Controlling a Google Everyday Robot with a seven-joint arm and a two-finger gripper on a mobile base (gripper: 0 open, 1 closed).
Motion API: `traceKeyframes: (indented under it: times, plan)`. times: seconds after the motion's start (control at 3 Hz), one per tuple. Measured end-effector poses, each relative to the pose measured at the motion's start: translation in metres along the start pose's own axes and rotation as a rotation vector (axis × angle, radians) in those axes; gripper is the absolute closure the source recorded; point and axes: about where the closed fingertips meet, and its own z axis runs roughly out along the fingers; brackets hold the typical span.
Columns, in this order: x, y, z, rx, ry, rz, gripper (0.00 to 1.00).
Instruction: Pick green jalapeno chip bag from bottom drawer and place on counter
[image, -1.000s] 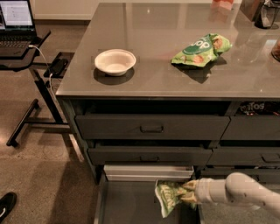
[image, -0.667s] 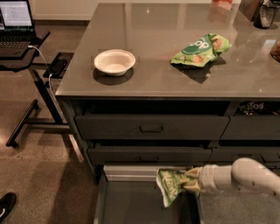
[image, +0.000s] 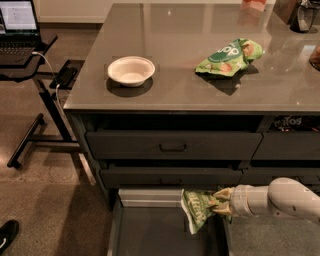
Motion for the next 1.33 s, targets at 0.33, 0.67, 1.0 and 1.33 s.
traceKeyframes:
  times: [0.33,0.67,1.0,1.33]
  plan:
    - [-0.030,0.007,-0.041,0.045,-0.009,-0.087,1.00]
    - [-0.079,0.003,-0.115,0.148,-0.013,-0.209,1.00]
    - [-0.138,-0.006,-0.177,0.219,-0.051,-0.326,1.00]
    - [-0.229,-0.028,-0.240,0.276,-0.096,-0.437,1.00]
